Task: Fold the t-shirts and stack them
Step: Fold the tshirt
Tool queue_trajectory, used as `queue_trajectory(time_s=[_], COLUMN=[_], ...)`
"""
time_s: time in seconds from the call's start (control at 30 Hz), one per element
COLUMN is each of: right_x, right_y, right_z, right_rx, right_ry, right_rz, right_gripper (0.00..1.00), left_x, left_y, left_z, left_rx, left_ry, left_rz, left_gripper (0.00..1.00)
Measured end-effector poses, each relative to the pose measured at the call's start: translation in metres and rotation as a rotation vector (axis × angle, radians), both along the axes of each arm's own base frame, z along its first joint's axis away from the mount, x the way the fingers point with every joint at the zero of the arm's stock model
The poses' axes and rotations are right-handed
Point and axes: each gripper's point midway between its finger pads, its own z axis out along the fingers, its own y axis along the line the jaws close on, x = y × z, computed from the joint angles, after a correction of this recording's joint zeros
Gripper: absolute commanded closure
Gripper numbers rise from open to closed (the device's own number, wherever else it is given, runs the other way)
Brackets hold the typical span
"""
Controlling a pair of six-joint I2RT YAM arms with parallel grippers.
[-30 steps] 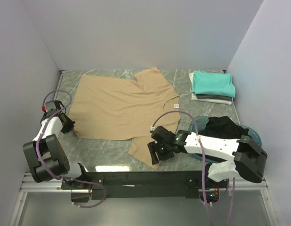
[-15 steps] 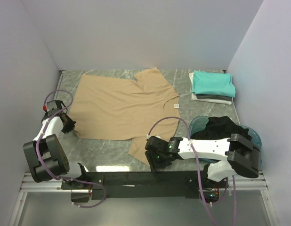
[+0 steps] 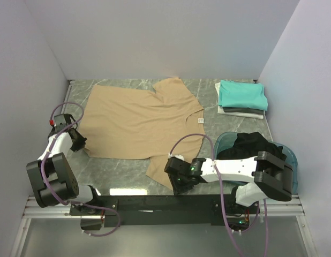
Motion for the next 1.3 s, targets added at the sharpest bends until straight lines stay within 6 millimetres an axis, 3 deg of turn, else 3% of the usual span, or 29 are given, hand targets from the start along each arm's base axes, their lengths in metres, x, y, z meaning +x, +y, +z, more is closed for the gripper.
queue_trajectory(time_s=[0.2,0.27,0.5,0.77,1.07,1.3], right_x=[0.003,0.003,-0.003,-0.01,-0.016,0.007], right_y=[0.002,0.002,-0.007,-0.026,-0.041,-0.03], right_z=[-0.003,-0.004,-0.002,0.023,0.04,0.057], right_rx=[-0.004,-0.013,-0.056,-0.08,-0.097,-0.074], right_ry=[-0.015,-0.018,-0.029,-0.024,-0.008,-0.032], right_rz=[-0.018,-0.017,-0.001,0.002,-0.015,-0.086], right_gripper=[0.94,1.0,1.0,1.0,1.0,1.0], left_x=[0.0,0.0,-0.003,-0.012,-0.013,-0.01], left_y=[0.001,0.001,0.003,-0.001,-0.002,-0.008], left_z=[0.001,0.002,0.014,0.053,0.082,0.08], left_rx=[0.009,0.012,0.033,0.061,0.06,0.029], left_ry=[-0.001,-0.003,-0.028,-0.13,-0.175,-0.18], left_rz=[0.003,0.005,0.013,0.038,0.057,0.043], left_gripper=[0.99,0.99,0.99,0.99,0.99,0.99])
